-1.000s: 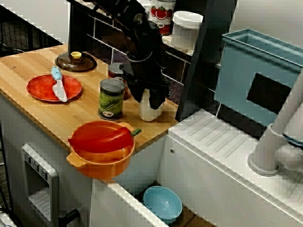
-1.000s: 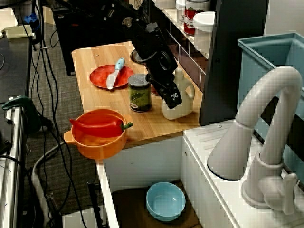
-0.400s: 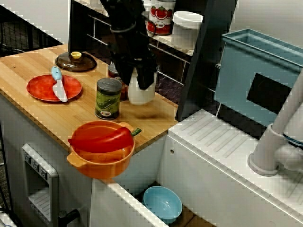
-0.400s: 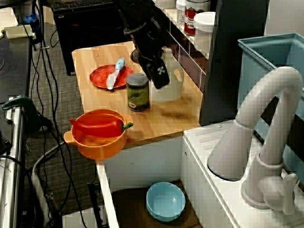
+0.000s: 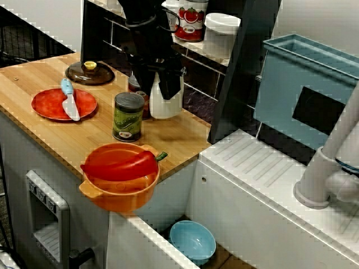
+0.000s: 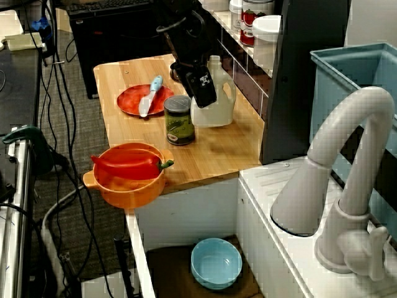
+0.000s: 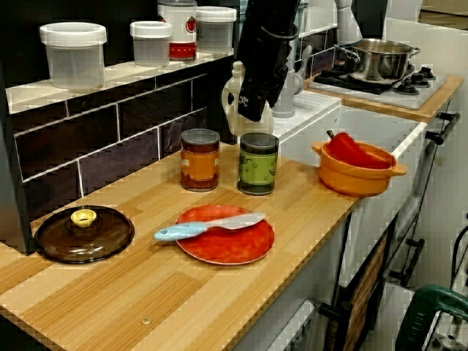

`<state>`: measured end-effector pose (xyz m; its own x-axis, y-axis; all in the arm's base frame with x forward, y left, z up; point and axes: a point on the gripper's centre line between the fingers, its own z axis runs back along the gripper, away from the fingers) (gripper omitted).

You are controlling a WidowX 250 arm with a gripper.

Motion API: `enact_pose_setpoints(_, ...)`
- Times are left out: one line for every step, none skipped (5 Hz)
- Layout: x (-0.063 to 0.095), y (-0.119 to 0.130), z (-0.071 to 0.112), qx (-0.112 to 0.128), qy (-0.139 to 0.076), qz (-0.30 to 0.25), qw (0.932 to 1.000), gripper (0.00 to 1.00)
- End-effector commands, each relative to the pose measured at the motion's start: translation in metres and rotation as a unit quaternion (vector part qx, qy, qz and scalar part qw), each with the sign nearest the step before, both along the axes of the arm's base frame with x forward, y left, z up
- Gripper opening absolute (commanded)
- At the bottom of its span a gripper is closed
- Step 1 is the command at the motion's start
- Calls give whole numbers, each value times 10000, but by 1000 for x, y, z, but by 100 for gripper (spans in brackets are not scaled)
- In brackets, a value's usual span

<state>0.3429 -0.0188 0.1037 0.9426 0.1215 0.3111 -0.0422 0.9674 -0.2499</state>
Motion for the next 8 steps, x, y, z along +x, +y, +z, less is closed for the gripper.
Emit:
enact_pose_setpoints(-3, 21, 53, -235, -363, -291, 9986, 0)
enact_pose_setpoints(0, 10, 64, -396, -283, -441, 9978, 0)
enact_pose_setpoints(-1, -8, 74, -410, -285, -727, 9961, 0)
enact_pose_setpoints(-3, -25, 69, -405, -233, -920, 9947, 0)
enact_pose_setpoints(-8, -43, 63, -320, -237, -1088, 9933, 0)
enact_pose_setpoints(-13, -57, 62, -398, -149, -1253, 9912, 0)
enact_pose_setpoints(-19, -74, 56, -473, -78, -1410, 9888, 0)
enact_pose_setpoints(-18, -88, 50, -459, 36, -1476, 9880, 0)
